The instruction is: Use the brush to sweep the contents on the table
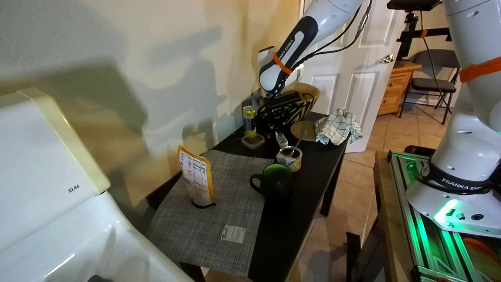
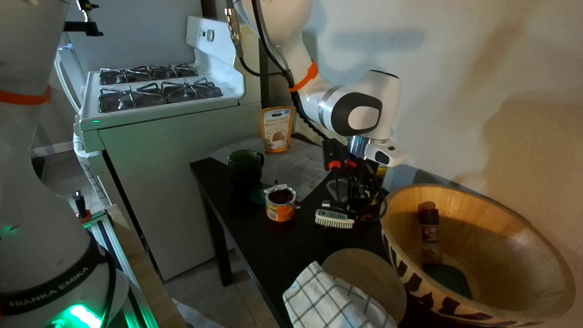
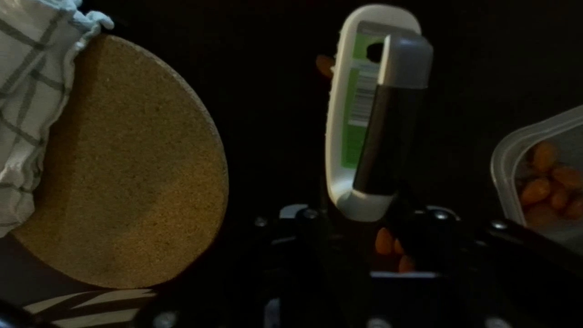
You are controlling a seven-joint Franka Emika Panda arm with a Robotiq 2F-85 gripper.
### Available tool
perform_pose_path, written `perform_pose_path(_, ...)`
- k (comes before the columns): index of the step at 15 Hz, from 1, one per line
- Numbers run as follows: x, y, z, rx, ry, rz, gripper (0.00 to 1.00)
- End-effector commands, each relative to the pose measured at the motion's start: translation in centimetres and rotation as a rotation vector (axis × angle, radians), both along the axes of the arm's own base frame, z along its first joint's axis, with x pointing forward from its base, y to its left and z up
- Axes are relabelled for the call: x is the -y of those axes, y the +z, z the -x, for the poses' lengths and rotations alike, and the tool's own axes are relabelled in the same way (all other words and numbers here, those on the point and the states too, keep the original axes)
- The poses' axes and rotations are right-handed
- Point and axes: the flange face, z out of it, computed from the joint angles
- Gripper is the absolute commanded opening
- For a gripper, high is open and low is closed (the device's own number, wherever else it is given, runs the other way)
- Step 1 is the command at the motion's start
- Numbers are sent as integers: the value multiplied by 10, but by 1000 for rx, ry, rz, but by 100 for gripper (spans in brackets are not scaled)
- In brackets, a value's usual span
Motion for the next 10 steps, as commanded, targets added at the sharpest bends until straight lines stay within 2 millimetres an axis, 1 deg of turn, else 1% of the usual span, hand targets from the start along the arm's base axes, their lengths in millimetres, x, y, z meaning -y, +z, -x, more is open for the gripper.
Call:
perform_pose_path(1, 6, -9, -7, -4, -21, 0, 34)
perform_pose_path(2, 6, -10, -7, -6, -22, 1, 28)
perform_pose_path(3, 7, -11, -8, -7, -23, 3, 8)
perform_pose_path(4, 8, -12, -9, -9, -24, 4, 4)
perform_pose_path(5, 9, -13, -9, -12, -26, 7, 6)
perform_pose_path(6, 10, -13, -10, -14, -32, 11, 3)
perform_pose_path(7, 11, -10, -8, -21, -37, 15, 6)
perform_pose_path(10, 13, 7, 5, -26, -42, 5, 6)
